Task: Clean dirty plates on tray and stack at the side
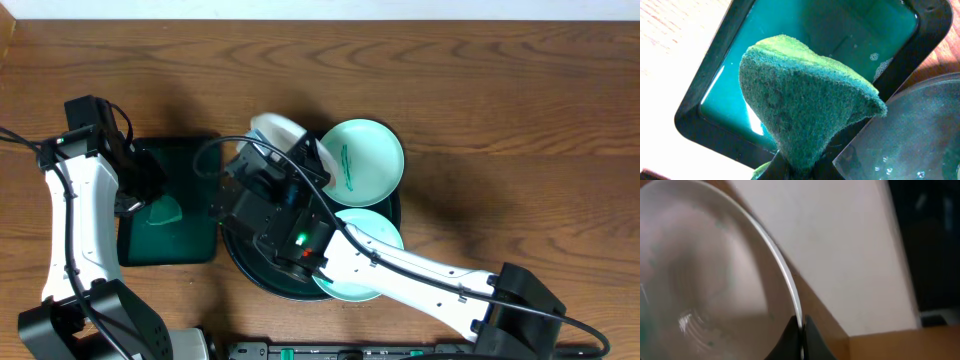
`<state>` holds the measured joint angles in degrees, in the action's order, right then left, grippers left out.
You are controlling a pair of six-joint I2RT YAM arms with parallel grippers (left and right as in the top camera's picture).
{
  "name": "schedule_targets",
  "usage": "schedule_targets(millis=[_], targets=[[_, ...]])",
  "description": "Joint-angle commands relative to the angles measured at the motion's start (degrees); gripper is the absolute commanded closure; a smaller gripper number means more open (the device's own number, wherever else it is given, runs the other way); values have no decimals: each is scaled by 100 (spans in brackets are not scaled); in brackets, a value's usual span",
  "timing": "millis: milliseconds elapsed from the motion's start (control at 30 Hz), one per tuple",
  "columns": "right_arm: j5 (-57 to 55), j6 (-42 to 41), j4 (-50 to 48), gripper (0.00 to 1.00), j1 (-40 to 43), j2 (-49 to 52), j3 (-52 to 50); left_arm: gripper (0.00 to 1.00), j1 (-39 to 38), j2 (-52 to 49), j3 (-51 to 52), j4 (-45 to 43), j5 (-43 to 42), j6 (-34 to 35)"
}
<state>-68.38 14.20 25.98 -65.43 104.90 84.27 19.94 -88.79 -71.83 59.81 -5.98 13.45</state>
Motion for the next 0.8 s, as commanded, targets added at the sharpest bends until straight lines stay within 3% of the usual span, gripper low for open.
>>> schedule_targets(millis=[0, 133, 267, 500, 767], targets=[[1652, -1163, 433, 99, 116, -153, 15, 93, 24, -13, -39, -7, 70, -90], [3224, -2039, 619, 99, 479, -326, 17, 93, 24, -13, -39, -4, 68, -90], [4872, -2332, 669, 99, 1241, -752, 17, 93, -35, -4, -42, -7, 48, -74], [7733, -2944, 1117, 99, 3571, -1532, 17, 93, -643, 83, -42, -118, 44, -68], [8275, -3062, 2470, 99, 6109, -1740, 15, 93, -1351, 83, -42, -363, 48, 90]])
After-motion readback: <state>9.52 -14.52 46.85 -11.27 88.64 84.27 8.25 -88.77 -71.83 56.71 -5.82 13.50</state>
